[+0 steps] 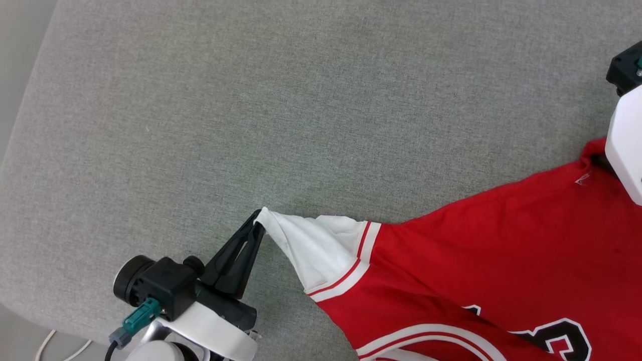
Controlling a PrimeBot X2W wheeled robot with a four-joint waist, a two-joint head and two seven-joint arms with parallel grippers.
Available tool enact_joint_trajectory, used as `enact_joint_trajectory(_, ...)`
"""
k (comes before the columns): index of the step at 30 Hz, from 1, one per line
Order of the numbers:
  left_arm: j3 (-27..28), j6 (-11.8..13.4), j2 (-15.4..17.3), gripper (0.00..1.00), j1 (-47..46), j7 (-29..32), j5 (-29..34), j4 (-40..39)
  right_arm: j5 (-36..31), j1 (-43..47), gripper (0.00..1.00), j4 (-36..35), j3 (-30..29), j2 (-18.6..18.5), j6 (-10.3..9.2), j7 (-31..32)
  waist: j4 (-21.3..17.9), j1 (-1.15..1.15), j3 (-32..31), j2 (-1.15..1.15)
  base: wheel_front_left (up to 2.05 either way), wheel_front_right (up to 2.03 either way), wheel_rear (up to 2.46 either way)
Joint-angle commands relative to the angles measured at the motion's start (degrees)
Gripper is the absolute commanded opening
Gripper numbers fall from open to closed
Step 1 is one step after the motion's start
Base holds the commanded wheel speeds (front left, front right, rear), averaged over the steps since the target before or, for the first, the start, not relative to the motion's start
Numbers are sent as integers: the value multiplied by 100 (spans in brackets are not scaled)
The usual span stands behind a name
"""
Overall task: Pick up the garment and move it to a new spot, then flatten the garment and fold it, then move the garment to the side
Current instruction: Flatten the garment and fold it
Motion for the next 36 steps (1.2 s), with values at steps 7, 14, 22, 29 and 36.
enact_joint_trajectory(7,92,-21,-10,0,-98,-32,33,95,226,-81,0,235,297,70,-1,-497,-124,-1,-176,0,0,0,0)
enact_joint_trajectory(14,211,21,198,0,-141,-27,168,73,465,-263,0,125,122,136,-2,-1394,-385,-1,-775,0,0,0,0)
enact_joint_trajectory(22,396,-101,414,0,-838,122,342,-74,577,-417,0,-121,14,44,-2,-2466,-699,-1,-1296,0,0,0,0)
enact_joint_trajectory(29,671,-452,444,0,-2086,297,347,145,385,-798,0,-147,-312,201,-2,-3271,-973,-1,-1256,0,0,0,0)
enact_joint_trajectory(36,933,-865,472,0,-3655,471,400,539,-275,-1626,0,113,-767,600,-2,-3852,-1181,-1,-840,0,0,0,0)
